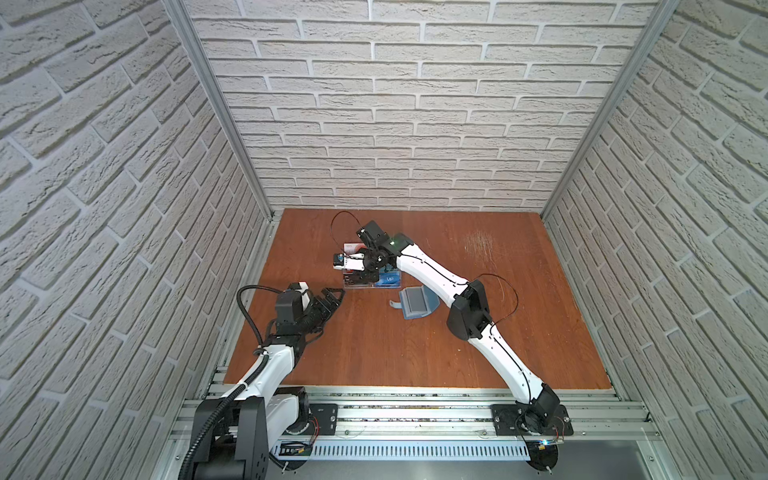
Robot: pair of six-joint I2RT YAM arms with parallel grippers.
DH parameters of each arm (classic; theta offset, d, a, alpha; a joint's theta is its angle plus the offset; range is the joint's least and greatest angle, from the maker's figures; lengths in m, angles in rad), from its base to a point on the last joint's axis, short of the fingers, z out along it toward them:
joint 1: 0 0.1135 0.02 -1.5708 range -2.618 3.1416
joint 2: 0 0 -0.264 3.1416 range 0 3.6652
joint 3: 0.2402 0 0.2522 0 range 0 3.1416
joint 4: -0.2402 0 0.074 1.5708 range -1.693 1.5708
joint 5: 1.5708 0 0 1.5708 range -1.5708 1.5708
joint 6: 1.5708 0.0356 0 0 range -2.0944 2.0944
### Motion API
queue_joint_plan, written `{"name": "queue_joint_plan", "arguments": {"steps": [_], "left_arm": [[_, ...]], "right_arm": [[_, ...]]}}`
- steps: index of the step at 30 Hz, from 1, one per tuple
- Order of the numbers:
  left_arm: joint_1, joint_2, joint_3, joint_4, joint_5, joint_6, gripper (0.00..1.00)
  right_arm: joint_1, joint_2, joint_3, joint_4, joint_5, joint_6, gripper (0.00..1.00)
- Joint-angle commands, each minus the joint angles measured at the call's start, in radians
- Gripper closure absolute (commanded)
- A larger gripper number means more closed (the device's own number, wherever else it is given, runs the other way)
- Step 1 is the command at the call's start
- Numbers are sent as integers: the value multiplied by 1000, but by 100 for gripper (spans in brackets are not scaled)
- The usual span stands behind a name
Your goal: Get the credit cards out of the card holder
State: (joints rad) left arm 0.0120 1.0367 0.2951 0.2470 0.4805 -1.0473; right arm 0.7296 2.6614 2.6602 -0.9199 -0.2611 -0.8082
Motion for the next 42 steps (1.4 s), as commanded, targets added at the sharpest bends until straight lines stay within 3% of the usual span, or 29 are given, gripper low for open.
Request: {"name": "queue_joint_plan", "arguments": {"steps": [1, 42], "left_arm": [[8, 1, 3, 38, 7, 23, 2], [13, -4, -7, 37, 5, 33, 2]], "right_arm": [[4, 0, 9, 16, 12, -11, 95], [30, -3, -57, 81, 65, 13, 93]]}}
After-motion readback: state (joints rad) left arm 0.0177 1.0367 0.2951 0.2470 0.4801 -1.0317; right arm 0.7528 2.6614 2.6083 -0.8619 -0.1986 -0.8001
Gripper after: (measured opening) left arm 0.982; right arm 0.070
